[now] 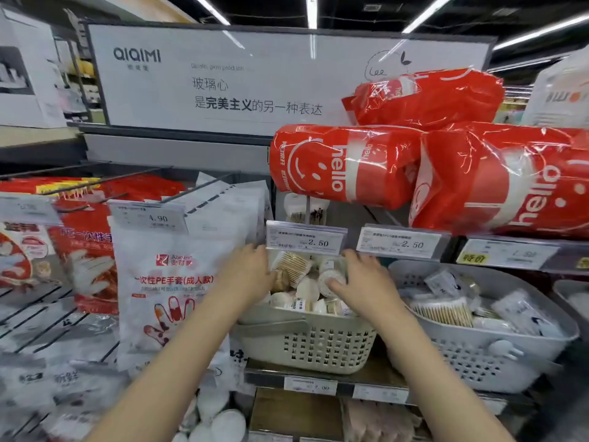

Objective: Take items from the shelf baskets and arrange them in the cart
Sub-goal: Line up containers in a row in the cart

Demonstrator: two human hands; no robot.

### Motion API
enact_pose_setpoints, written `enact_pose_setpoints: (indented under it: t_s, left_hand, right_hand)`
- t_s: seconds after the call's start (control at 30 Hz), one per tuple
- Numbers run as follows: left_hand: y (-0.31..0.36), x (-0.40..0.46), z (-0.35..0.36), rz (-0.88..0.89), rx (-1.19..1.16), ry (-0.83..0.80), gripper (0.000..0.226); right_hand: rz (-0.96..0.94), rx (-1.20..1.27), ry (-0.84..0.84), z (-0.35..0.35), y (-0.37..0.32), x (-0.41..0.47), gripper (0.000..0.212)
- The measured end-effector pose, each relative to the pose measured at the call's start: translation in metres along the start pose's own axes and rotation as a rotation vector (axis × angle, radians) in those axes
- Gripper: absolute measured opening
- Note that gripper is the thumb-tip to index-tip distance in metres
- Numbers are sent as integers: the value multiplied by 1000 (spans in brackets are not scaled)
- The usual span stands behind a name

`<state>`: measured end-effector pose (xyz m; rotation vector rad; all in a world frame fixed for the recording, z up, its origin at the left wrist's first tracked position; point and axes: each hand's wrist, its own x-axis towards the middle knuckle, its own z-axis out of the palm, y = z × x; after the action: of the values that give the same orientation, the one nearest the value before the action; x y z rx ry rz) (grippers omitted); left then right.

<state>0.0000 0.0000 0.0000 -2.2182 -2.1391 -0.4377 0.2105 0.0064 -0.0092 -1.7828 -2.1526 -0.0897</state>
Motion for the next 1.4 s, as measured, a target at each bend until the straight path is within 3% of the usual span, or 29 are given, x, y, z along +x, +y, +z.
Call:
enact_pose_setpoints:
  t_s: [0.23,0.3,0.37,0.53,0.67,0.77,0.8,0.87,0.9,1.0,1.17,1.3,1.4]
  left_hand:
    - [10,11,9,-142,287,-12,41]
    - [9,13,9,-161,284,-3,39]
    - [7,14,10,-158,256,8,42]
    - [3,14,16,-116,50,67,51]
    - [3,8,14,-45,-89,143,61]
    - [7,3,8,0,-271,206,52]
    - [9,1,5,30,-296,227,44]
    - [12,-3,1,112,-302,288,30]
    - [14,-6,-1,143,-302,327,28]
    - [22,-21,-1,133,-380,439,36]
    - [35,-58,6,122,-571,576,52]
    - [34,-86,14,87,-648,594,60]
    - [29,-108,18,29,-693,634,64]
  right_hand:
    - [38,-77,-95,24,-7,36,67]
    - [67,-58,-106,29,-8,39,61]
    - [74,1,-94,30,-8,40,44]
    - [63,153,-46,21,-4,33,43]
    - [53,358,-5,17,0,29,29]
    - [2,467,-83,15,3,28,25]
    - [-37,489,-90,13,3,27,31]
    - [-156,499,-60,12,4,25,69]
    - [-202,502,-48,10,5,24,78]
    - [-306,579,12,4,3,16,74]
    - [-376,706,147,-1,0,-2,98]
    - [-359,748,166,6,2,-24,87]
    - [-409,716,262,11,0,-41,94]
